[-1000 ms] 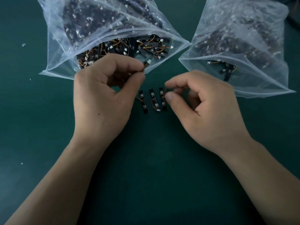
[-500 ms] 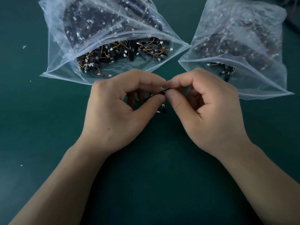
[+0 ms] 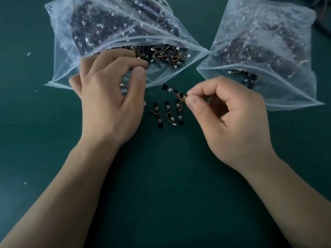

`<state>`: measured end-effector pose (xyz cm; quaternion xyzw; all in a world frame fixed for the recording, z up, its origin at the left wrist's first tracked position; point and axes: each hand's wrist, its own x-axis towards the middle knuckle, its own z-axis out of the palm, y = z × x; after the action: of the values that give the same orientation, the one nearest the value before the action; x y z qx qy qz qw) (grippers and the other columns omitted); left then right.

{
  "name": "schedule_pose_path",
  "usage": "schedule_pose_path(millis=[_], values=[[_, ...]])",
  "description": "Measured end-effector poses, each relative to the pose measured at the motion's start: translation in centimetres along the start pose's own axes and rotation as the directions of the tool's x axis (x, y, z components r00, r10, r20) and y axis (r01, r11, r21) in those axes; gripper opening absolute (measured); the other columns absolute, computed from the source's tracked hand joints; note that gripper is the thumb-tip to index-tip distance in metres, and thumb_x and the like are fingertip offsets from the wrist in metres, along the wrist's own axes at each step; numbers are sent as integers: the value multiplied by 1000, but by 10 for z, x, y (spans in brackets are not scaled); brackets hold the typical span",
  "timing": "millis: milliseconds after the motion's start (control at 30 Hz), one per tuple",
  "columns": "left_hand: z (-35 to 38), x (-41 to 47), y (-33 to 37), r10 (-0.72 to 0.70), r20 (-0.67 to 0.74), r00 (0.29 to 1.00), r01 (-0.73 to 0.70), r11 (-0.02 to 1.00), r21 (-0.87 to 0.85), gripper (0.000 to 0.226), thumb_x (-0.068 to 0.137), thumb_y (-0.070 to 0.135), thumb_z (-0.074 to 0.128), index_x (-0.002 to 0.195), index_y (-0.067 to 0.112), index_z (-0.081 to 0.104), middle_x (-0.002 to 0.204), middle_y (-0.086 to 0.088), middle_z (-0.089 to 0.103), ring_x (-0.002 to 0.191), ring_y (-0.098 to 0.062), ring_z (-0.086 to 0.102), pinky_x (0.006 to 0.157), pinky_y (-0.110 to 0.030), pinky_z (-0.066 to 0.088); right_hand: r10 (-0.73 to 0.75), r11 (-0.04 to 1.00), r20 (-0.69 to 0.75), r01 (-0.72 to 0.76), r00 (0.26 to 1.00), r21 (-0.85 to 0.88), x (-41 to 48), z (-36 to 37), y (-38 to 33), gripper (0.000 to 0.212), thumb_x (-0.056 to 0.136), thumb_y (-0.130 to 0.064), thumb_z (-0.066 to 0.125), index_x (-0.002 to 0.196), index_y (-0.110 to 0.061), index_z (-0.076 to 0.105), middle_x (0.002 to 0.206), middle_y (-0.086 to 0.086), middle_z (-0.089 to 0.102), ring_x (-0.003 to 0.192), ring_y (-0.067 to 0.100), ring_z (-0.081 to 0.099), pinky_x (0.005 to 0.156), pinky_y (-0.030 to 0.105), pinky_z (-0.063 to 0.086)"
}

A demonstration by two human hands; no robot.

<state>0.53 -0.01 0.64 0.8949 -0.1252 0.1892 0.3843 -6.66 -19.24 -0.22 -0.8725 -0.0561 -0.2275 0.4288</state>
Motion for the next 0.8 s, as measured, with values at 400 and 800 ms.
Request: schedule_pose_path(millis=[400,800], values=[[18,20,-9,-162,128,978,129,963,238,43,103,53,37,86,36,73,116,23,60,120,-18,44,86,-36,11,14,1000,-6,-14,1000,24,1,2,1,7,99,-17,70,92,-19,71,82,-19,64,60,22,54,56,22,41],[18,23,-7,-114,74,991,101,983,154,35,101,49,43,106,35,75,98,16,70,115,-19,58,89,-34,16,50,998,-18,-49,999,34,1,2,0,8,98,-20,70,91,-22,71,76,-22,62,60,22,54,56,19,41]])
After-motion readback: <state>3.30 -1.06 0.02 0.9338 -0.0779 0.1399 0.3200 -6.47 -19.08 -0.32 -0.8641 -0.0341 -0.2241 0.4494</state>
